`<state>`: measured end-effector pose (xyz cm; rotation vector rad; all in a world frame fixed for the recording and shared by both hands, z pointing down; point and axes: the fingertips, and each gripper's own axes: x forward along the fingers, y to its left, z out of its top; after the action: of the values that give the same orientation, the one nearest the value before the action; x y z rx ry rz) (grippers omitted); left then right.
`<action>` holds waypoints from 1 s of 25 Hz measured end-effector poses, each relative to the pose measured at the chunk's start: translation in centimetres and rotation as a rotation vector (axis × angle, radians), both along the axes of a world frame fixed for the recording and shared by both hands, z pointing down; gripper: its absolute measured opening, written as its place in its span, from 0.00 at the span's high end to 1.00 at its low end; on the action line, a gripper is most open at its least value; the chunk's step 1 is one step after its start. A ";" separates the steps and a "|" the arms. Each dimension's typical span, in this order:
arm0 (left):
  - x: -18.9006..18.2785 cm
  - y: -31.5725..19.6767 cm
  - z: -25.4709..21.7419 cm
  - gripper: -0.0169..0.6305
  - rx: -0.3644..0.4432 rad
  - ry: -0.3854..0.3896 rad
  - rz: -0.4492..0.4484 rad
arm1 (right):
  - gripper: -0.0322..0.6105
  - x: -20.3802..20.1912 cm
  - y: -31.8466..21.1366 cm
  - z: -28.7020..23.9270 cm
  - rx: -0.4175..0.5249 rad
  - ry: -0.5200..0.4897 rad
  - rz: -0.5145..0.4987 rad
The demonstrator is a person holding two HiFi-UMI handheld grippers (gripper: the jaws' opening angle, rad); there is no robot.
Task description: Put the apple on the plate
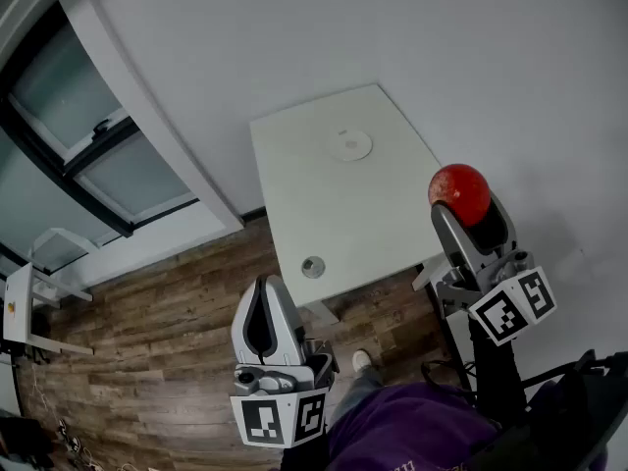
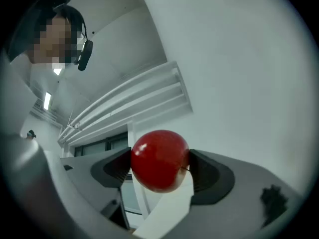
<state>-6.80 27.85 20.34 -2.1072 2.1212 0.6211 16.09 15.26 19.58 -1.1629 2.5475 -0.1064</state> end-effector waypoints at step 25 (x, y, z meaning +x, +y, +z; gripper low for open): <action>-6.5 -10.6 4.5 0.96 -0.096 0.059 0.009 | 0.38 -7.6 -11.4 6.0 -0.124 0.094 -0.009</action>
<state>-13.29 17.25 24.81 -2.1748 2.2162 0.6023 8.52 3.88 25.54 -1.2286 2.6618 -0.2195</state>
